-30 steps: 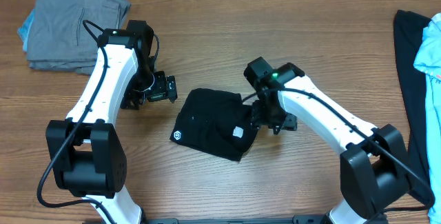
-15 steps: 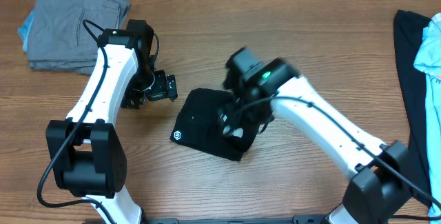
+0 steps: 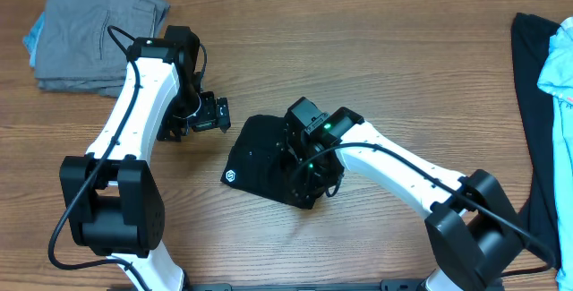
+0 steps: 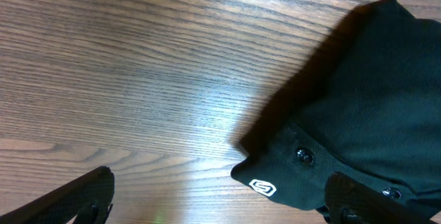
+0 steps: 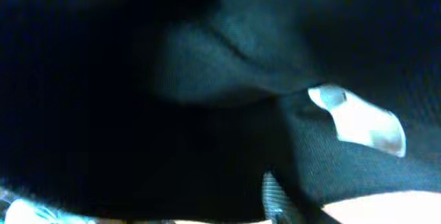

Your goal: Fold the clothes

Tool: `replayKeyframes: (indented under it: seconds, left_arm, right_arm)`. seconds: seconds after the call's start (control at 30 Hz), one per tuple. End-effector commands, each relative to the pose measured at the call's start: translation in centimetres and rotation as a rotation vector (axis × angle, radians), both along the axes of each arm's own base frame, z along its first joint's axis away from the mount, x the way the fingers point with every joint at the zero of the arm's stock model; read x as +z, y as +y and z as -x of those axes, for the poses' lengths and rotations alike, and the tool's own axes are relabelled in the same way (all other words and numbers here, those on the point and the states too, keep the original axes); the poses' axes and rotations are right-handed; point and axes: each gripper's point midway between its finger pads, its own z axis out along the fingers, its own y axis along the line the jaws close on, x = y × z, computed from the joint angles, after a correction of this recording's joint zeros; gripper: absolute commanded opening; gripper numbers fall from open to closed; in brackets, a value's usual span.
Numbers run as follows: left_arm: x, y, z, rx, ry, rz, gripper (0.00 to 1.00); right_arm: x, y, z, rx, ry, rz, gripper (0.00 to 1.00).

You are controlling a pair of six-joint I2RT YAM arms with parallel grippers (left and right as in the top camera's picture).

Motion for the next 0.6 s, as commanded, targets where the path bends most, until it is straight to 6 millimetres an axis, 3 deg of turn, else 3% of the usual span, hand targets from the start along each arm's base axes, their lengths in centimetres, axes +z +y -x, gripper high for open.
replayKeyframes:
  seconds: [0.0, 0.13, 0.3, 0.37, 0.4, 0.47, 0.5, 0.57]
  left_arm:
    - [0.2, 0.1, 0.2, 0.016, 0.0, -0.005, 1.0]
    - [0.2, 0.1, 0.2, 0.015, 0.001, -0.005, 1.0]
    - [0.2, 0.1, 0.2, 0.015, 0.002, -0.005, 1.0]
    - [0.2, 0.1, 0.2, 0.015, 0.002, -0.005, 1.0]
    - [0.2, 0.1, 0.2, 0.015, 0.002, -0.005, 1.0]
    - [0.2, 0.1, 0.2, 0.016, 0.001, -0.005, 1.0]
    - [0.2, 0.1, 0.2, 0.016, 0.001, -0.005, 1.0]
    - [0.2, 0.1, 0.2, 0.016, 0.003, -0.005, 1.0]
  right_arm:
    - [-0.2, 0.4, -0.1, -0.017, 0.005, -0.027, 0.4]
    - [-1.2, 0.0, 0.2, -0.022, 0.007, -0.017, 0.05]
    - [-2.2, -4.9, 0.2, -0.16, -0.009, 0.262, 0.04]
    - [-2.2, -5.4, 0.5, -0.161, 0.01, 0.281, 0.04]
    - [-2.1, -5.5, 0.7, -0.16, 0.015, 0.286, 0.11]
    - [-2.1, -5.7, 0.8, -0.16, 0.019, 0.291, 0.65]
    - [-2.1, -5.8, 0.9, -0.16, 0.022, 0.296, 0.79]
    - [-2.1, -6.4, 0.7, -0.211, 0.019, 0.338, 0.79]
